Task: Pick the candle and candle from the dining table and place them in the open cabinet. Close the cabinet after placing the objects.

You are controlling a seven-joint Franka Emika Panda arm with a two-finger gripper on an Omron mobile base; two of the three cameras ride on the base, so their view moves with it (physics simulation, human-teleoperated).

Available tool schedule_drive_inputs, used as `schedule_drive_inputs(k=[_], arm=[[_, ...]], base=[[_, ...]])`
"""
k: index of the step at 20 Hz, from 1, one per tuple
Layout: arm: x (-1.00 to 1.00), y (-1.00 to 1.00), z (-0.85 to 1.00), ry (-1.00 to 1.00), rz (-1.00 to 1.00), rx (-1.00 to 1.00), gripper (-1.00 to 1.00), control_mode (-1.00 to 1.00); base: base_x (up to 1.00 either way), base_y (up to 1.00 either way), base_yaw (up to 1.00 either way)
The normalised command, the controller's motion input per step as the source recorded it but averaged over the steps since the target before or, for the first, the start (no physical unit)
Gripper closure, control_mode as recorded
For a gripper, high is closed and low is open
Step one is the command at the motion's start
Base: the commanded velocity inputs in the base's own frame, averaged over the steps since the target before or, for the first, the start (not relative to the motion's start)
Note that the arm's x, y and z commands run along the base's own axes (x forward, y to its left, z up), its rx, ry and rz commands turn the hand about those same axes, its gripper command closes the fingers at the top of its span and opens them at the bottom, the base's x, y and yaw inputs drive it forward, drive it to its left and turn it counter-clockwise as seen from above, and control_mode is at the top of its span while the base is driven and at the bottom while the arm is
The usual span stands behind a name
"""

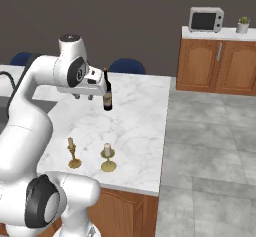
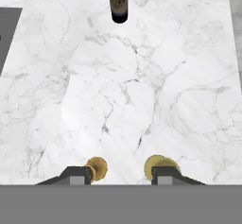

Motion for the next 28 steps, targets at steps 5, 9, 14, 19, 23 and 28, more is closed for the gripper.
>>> schedule_drive_inputs(k=[5, 9, 14, 19, 23, 28], arm=[[-0.15, 0.0, 0.0, 0.0, 0.0, 0.0, -1.0, -1.0], [-0.49, -0.08, 0.0, -0.01, 0.0, 0.0, -1.0, -1.0], [-0.3, -0.11, 0.0, -0.05, 0.01, 0.0, -1.0, -1.0], [-0.21, -0.33, 0.0, -0.05, 0.11, 0.02, -1.0, -1.0], [-0.03, -0.43, -0.01, -0.03, 0.17, 0.04, -1.0, -1.0], [-0.02, -0.35, -0.01, -0.03, 0.22, 0.03, -1.0, -1.0]], base=[[0.0, 0.0, 0.0], [0.0, 0.0, 0.0], [0.0, 0.0, 0.0], [0.0, 0.0, 0.0], [0.0, 0.0, 0.0], [0.0, 0.0, 0.0]])
